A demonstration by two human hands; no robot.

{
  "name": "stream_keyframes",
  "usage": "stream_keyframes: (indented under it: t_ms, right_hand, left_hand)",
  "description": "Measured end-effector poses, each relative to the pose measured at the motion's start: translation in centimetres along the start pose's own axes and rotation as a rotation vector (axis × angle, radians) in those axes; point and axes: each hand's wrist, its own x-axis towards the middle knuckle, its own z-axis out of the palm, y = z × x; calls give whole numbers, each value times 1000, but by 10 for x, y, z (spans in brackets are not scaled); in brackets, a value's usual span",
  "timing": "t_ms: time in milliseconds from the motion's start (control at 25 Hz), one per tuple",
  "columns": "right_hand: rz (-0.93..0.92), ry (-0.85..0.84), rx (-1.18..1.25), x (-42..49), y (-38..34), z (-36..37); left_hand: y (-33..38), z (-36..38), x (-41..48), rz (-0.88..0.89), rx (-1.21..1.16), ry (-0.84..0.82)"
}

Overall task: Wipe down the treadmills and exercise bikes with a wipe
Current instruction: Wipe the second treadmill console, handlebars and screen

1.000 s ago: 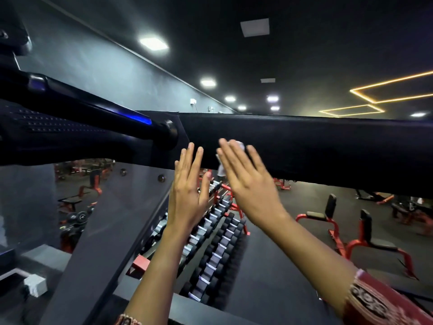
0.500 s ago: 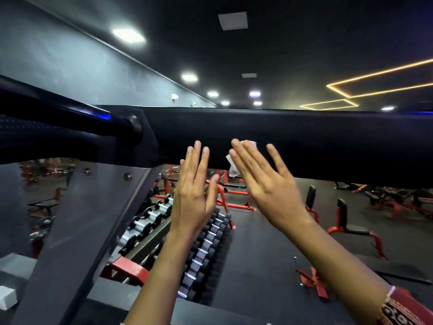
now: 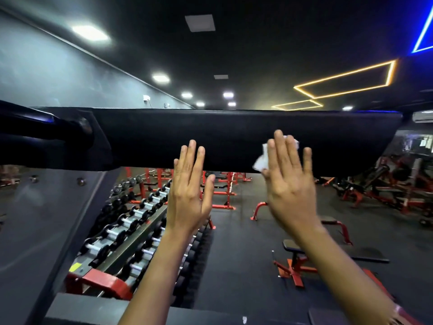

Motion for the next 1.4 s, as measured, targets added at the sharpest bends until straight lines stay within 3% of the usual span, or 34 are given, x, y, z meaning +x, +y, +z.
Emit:
stream_keyframes:
  t_ms: [200,360,400,560,600,720,800,960,1080,1280,1320,1400]
  right_hand:
    - [-114,-5,63,44,-14,5]
    - [330,36,66,16,22,-12]
    - [365,41,86,11,15,-12]
    - [21,3,112,38,-5,-1]
    - [23,13,88,46,8,-2]
    - [298,59,96,41,52,-13]
    - [363,80,132,29,47,-18]
    - [142,60,171,51,1,-4]
    - [4,68,128,53,19,-3]
    - [447,186,155,21,37,-10]
    - [428,174,188,22,22,-7]
    - [205,79,235,18,-4,0]
  left_hand:
    - [17,7,17,14,7,14]
    - [42,17,36,87,-40,-7]
    - [47,20,38,114,-45,-15]
    - [54,27,41,127,-46,-16]
    - [54,27,41,119,-45,-12]
    - [53,26,42,133,-40,-18]
    - [53,27,43,139,-40,-15]
    - [55,30,44,127,-37,5]
    - [58,32,45,122,-39,14]
    - [60,31,41,147,-36,-4]
    - [58,30,38,153,-28,-9]
    - [52,25,33,152,-15,-16]
